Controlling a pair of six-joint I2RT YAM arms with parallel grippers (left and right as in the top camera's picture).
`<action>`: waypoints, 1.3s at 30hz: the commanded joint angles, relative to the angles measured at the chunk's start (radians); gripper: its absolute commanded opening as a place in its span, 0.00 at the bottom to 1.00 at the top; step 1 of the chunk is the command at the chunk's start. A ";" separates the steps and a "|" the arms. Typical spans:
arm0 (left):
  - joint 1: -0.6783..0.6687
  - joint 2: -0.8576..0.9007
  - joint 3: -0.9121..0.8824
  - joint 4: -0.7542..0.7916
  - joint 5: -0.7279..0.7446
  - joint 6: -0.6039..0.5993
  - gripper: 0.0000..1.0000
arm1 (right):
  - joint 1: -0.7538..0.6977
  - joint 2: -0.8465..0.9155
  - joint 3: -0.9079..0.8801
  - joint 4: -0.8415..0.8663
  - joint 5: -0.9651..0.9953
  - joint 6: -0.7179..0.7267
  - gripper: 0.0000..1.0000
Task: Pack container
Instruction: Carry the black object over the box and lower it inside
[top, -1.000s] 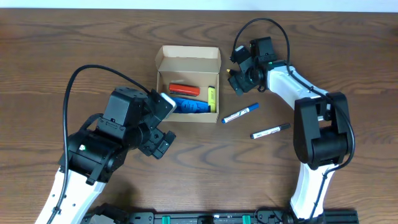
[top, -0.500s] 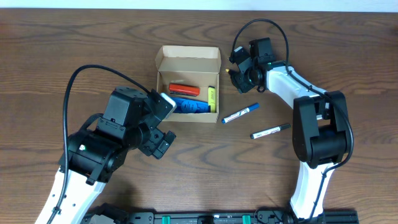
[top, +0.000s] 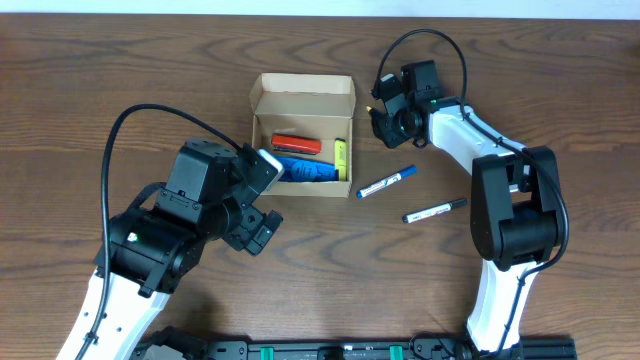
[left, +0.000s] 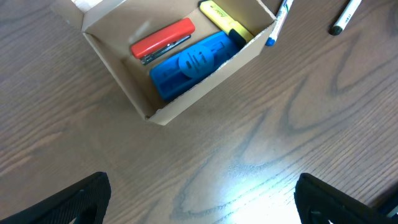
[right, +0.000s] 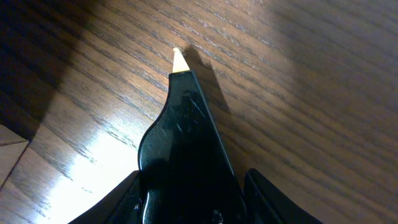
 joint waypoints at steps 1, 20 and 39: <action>0.004 -0.007 0.019 -0.004 0.003 -0.004 0.95 | -0.005 -0.019 0.001 -0.039 0.004 0.073 0.40; 0.004 -0.007 0.019 -0.004 0.003 -0.004 0.95 | 0.092 -0.476 0.001 -0.184 0.055 0.137 0.32; 0.004 -0.007 0.019 -0.004 0.003 -0.004 0.95 | 0.386 -0.356 0.001 -0.159 -0.053 -0.107 0.32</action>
